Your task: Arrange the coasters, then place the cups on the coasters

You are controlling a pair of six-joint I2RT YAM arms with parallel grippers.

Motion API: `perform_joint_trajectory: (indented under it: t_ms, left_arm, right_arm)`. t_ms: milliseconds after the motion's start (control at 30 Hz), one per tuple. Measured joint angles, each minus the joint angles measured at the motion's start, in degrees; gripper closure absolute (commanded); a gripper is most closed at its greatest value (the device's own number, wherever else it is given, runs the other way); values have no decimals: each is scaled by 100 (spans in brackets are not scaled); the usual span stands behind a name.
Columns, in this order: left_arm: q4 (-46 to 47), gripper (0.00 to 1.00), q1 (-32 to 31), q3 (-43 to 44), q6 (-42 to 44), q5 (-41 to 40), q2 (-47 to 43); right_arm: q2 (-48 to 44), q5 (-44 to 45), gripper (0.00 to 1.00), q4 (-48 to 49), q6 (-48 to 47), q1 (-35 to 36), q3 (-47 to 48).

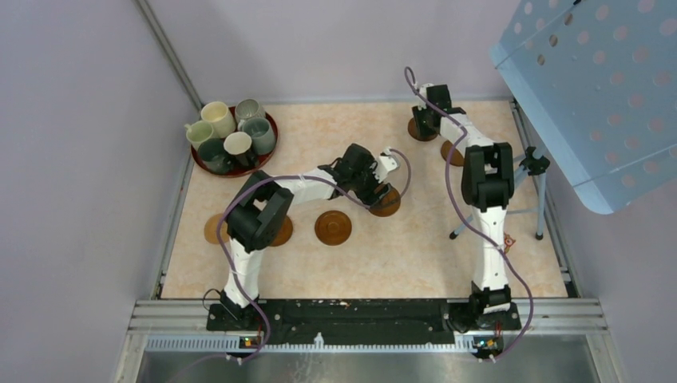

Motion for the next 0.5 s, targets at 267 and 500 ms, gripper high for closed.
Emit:
perform_joint_trajectory:
  t_ms: [267,500]
  left_arm:
    - [-192,17,0,-374,107,92,-319]
    - [-278,17,0,-719,186,199,-588]
  right_arm:
    - [-275,-354,75,-402,-448,46,-306]
    - [-595,-643,75,-717,-723,98,-713]
